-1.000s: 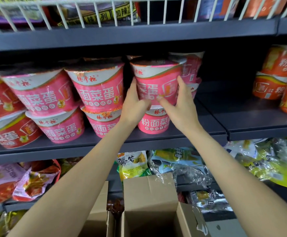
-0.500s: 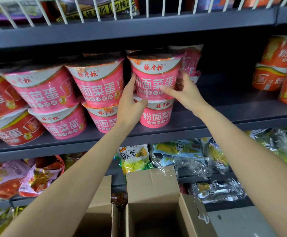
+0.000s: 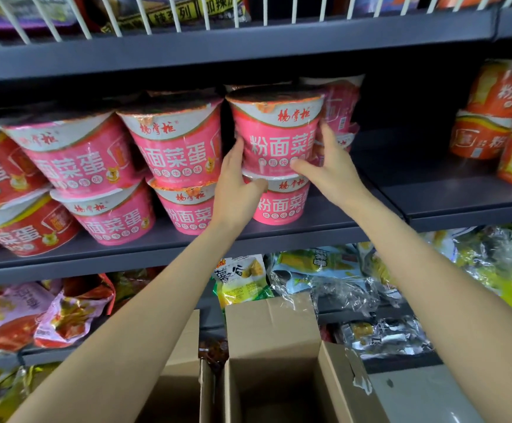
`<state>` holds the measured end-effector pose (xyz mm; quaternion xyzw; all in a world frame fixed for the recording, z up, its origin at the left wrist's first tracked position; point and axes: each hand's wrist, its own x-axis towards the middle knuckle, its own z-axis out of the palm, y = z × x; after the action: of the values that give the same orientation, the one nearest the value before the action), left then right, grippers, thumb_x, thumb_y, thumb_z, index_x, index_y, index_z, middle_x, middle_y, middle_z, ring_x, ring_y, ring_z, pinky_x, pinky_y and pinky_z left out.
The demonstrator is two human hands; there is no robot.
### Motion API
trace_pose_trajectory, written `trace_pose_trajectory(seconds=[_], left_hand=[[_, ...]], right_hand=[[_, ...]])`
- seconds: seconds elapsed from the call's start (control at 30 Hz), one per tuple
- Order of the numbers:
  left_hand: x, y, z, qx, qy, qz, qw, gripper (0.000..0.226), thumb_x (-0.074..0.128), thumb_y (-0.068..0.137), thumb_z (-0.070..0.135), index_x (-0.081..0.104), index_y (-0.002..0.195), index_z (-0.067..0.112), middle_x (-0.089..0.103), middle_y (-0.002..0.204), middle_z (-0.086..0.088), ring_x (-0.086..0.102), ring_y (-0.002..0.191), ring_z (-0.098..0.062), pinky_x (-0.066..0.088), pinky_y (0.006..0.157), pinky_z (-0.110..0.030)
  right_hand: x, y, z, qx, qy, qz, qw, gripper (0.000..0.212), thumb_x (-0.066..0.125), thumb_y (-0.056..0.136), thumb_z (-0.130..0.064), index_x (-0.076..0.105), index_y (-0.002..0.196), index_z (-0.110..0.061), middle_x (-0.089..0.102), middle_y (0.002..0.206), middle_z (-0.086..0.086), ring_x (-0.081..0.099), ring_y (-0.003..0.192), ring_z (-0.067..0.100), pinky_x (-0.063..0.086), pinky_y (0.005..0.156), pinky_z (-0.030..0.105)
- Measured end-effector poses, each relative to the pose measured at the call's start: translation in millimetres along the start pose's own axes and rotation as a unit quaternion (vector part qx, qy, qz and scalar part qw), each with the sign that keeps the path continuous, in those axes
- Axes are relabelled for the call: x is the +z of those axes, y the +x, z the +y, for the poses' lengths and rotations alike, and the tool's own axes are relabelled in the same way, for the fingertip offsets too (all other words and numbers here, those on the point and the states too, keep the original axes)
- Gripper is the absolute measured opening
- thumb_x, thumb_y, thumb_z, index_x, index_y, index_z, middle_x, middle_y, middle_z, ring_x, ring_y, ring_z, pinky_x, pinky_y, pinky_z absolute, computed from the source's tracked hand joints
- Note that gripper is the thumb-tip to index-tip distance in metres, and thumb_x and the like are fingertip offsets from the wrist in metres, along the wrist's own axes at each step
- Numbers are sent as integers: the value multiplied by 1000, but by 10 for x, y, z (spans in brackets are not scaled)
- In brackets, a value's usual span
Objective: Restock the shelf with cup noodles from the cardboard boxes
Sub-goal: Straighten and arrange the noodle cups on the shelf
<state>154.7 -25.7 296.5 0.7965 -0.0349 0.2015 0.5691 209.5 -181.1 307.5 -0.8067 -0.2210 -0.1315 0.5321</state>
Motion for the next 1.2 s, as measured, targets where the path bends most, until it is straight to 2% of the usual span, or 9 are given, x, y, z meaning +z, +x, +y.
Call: trace_pose_trajectory(seconds=[0.1, 0.2, 0.4, 0.6, 0.7, 0.87, 0.97, 1.07, 1.2], left_hand=[[-18, -51, -57, 6, -13, 17, 1000, 80, 60, 81, 5, 25, 149, 26, 36, 145, 2, 37, 132, -10, 37, 105, -33], [-47, -35, -56, -3, -54, 22, 998, 82, 58, 70, 10, 33, 146, 25, 41, 143, 3, 40, 129, -7, 42, 104, -36], [-27, 18, -71, 20, -37, 84, 996, 59, 65, 87, 7, 42, 140, 17, 51, 134, 6, 53, 114, -7, 47, 84, -15], [64, 85, -111, 51, 3, 109, 993, 60, 69, 85, 9, 42, 138, 16, 50, 135, 1, 56, 114, -11, 48, 75, -5], [63, 80, -119, 44, 13, 103, 994, 61, 65, 86, 5, 39, 139, 18, 48, 134, 0, 53, 111, -7, 47, 77, -6], [117, 15, -189, 15, 55, 34, 998, 72, 65, 86, 21, 28, 148, 23, 41, 144, 5, 40, 130, -10, 37, 105, -32], [62, -14, -229, 17, 72, 6, 997, 74, 62, 85, 22, 25, 149, 25, 40, 146, 10, 38, 133, -10, 32, 103, -26], [-8, -27, -280, 22, 86, -1, 996, 72, 60, 86, 15, 26, 149, 24, 39, 147, 10, 38, 132, -7, 31, 98, -18], [3, -137, -342, 122, 187, 91, 971, 49, 64, 87, 14, 47, 133, 13, 51, 132, 0, 47, 119, -10, 38, 93, -17]], right_hand=[[-37, 37, -17, 16, 28, -26, 999, 78, 66, 86, -12, 21, 149, -17, 47, 140, -1, 47, 124, 10, 41, 101, 31], [-48, 60, 6, 25, 36, -46, 998, 83, 67, 85, -9, 17, 151, -18, 44, 143, -1, 45, 127, 12, 40, 103, 33], [-65, 63, 122, 37, 70, -50, 996, 78, 67, 87, -18, 20, 150, -21, 41, 146, -4, 42, 132, 10, 37, 110, 41], [-23, 94, 135, 38, 62, -64, 995, 75, 63, 91, -25, 17, 150, -21, 40, 147, -4, 41, 132, 11, 38, 110, 39], [-59, 67, 131, 28, 39, -46, 998, 68, 60, 92, -18, 22, 149, -20, 40, 143, -6, 39, 127, 5, 39, 101, 22], [-28, -34, 189, 33, 26, -39, 998, 56, 59, 91, -13, 36, 143, -18, 53, 135, -3, 51, 120, 11, 41, 104, 32], [62, -114, 207, 16, 22, -30, 999, 60, 59, 90, -11, 36, 144, -20, 54, 129, -7, 51, 117, 8, 42, 104, 31], [118, -146, 273, 6, 16, -30, 999, 65, 60, 88, -11, 32, 146, -22, 49, 137, -4, 47, 126, 11, 39, 109, 36], [-1, -151, 380, 9, 57, -28, 998, 61, 58, 92, -13, 32, 147, -19, 47, 143, -2, 46, 128, 9, 39, 107, 27]])
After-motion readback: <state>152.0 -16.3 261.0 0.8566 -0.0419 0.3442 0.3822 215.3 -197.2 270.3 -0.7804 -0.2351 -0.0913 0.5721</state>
